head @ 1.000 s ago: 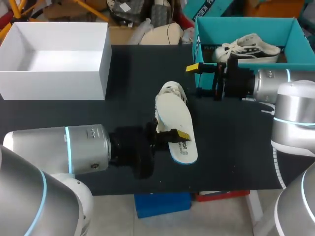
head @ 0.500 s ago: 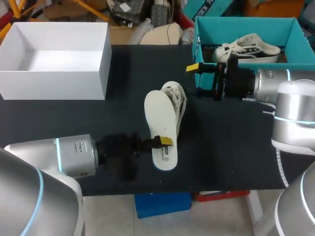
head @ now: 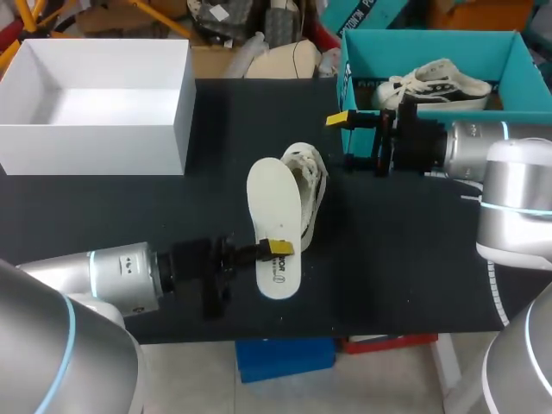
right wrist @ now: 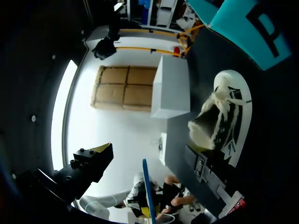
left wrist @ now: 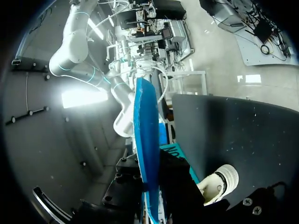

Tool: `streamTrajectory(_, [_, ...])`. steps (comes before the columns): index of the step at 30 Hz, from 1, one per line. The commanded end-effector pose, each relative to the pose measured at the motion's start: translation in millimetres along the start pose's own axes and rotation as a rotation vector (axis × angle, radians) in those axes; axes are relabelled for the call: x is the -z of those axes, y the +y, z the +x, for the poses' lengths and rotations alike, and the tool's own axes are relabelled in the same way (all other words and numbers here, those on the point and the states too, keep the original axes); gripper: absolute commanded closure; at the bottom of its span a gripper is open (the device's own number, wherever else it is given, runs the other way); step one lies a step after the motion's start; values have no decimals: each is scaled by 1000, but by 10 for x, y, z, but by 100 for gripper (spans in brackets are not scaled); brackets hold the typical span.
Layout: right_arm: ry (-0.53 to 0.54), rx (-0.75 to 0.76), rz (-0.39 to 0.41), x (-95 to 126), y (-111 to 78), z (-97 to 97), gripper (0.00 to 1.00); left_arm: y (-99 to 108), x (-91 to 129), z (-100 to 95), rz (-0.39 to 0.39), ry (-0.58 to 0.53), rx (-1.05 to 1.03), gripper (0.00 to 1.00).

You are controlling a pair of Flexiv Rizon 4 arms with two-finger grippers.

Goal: Take the shoe out of the shoebox, open the shoe tongue, remove and reinsert the insole, then place the shoe into the shoebox

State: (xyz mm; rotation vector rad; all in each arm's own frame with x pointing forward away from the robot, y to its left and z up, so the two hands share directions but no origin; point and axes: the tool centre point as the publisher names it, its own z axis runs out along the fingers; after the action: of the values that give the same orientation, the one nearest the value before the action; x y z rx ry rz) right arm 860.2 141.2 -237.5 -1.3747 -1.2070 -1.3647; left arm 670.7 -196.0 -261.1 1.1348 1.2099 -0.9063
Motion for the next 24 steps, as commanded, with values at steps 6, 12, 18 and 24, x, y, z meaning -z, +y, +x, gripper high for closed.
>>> streamTrajectory(6, [-1,0,-5,-12,-9,-1,0,-1,4,107,-32,-73,-61,100])
streamTrajectory(12, [-1,0,-5,-12,-9,-1,0,246,5,289,-42,-64,-13,100])
streamTrajectory(18, [-1,0,-5,-12,-9,-1,0,598,-52,320,-39,-47,-1,100])
streamTrajectory(24, [-1,0,-5,-12,-9,-1,0,866,-224,339,23,-17,27,100])
